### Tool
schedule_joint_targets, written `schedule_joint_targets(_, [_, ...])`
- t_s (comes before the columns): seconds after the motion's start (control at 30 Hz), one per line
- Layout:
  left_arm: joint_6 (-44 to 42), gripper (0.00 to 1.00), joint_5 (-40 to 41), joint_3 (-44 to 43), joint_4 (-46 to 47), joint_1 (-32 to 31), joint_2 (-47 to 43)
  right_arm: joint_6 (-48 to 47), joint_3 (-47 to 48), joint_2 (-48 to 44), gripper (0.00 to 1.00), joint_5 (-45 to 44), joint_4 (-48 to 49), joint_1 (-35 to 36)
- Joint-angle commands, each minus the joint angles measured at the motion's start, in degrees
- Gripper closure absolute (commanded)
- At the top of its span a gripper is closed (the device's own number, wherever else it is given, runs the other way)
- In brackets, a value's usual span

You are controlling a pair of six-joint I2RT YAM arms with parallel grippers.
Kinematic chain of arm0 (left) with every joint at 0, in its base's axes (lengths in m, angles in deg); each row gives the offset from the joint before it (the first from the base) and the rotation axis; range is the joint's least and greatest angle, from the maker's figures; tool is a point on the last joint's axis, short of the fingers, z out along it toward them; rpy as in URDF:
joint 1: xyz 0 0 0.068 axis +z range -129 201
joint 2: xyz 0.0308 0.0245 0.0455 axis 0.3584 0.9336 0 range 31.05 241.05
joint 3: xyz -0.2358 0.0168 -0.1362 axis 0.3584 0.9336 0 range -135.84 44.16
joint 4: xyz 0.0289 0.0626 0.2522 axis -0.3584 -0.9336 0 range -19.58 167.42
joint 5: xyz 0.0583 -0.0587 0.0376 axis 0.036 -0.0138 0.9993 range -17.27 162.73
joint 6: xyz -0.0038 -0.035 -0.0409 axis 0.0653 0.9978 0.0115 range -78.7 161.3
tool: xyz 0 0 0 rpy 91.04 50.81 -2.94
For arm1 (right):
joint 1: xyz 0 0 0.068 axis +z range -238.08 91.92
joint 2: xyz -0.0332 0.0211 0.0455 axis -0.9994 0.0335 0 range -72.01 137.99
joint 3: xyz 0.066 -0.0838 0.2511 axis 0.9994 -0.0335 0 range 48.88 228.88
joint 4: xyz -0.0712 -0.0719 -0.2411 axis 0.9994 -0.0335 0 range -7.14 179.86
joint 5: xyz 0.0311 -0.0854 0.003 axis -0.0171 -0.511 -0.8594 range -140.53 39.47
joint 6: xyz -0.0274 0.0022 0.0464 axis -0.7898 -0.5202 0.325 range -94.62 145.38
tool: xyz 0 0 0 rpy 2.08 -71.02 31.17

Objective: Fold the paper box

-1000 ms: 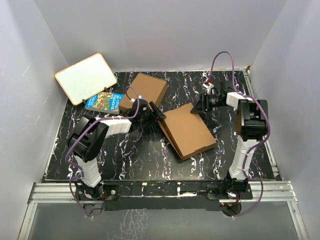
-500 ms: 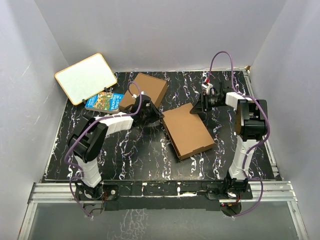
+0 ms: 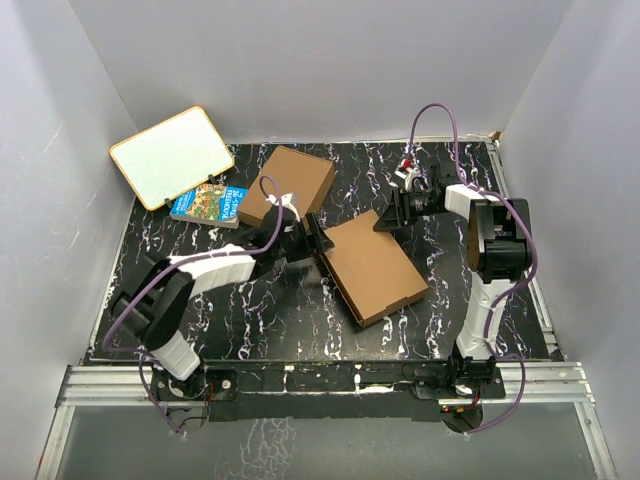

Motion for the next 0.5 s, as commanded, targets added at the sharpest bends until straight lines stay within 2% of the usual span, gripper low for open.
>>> schedule_joint_targets(0.0, [-7.12,0.29,-2.04,4.18,5.18,0.19,-11.14,-4.5,-0.42,-5.7,0.33,-0.05,-1.51,-1.48])
schedule_joint_targets(0.2, [-15.35,0.3,-8.51,14.88,12.63,0.12,-23.27,-13.08,-4.51,-15.94,0.27,1.35,-4.6,-4.17])
schedule_joint_targets(0.27, [-19.18,0.34,-12.73,19.92,16.95,-0.17,-27.19,-20.38,-6.87,-20.6,0.27,1.68,-7.49,-4.41])
schedule_joint_targets(0.33, [-24.36,0.43,-16.86,24.23,20.94,-1.47,-30.52,-28.18,-11.03,-25.55,0.28,1.39,-9.9,-4.39])
schedule_joint_targets(0.47, [-39.27,0.5,-20.09,30.8,23.2,-9.03,-35.36,-46.8,-23.0,-36.1,0.28,-1.73,-11.89,-4.47])
